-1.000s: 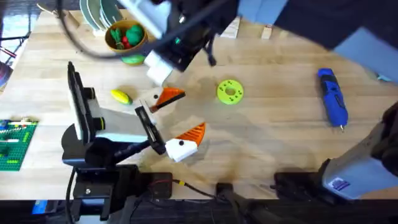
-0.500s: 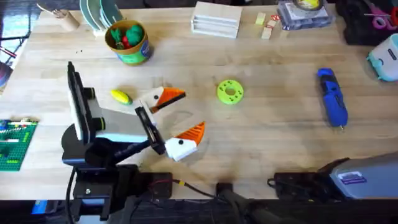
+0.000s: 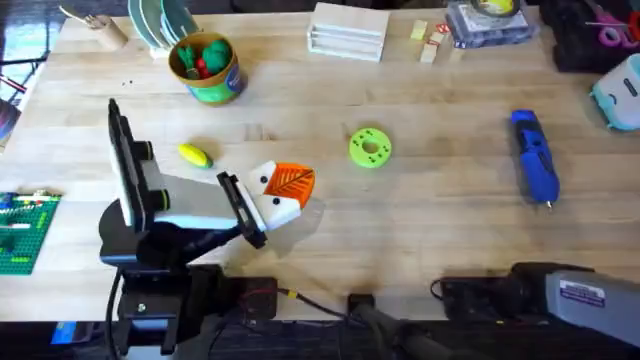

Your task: Pick up the gripper from the table and insert it into the empty holder that is missing its gripper. Then pick up a screw, insert it into the mounting hole, and use the screwdriver to tighten it. Finally, clean up the table by picking up the vegetable and placing it into the bucket.

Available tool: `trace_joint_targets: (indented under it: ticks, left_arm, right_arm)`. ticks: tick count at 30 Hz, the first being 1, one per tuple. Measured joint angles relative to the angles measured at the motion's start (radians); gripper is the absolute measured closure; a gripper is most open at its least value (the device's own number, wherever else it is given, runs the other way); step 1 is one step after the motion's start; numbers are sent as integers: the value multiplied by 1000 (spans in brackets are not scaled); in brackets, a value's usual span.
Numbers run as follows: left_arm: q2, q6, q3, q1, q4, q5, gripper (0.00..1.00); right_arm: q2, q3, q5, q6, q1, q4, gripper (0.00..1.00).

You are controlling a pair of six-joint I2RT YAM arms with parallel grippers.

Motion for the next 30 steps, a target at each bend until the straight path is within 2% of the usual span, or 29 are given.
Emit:
trace_joint_targets:
  ticks: [9, 15, 21, 25, 30]
  left_arm:
    - [0, 1, 0, 0, 0, 0, 996]
    - [0, 17, 0, 0, -4, 35, 996]
    - [0, 20, 0, 0, -5, 64, 997]
    - [0, 20, 0, 0, -5, 75, 997]
    - [0, 23, 0, 0, -5, 78, 997]
  right_arm:
    - [-193, -495, -116, -61, -256, 261, 12]
    - [-193, -717, -136, -135, -356, 461, 12]
    - [-55, -848, -139, -287, -372, 606, 12]
    - [63, -863, -140, -390, -372, 631, 12]
    - [187, -863, -140, -442, -372, 676, 12]
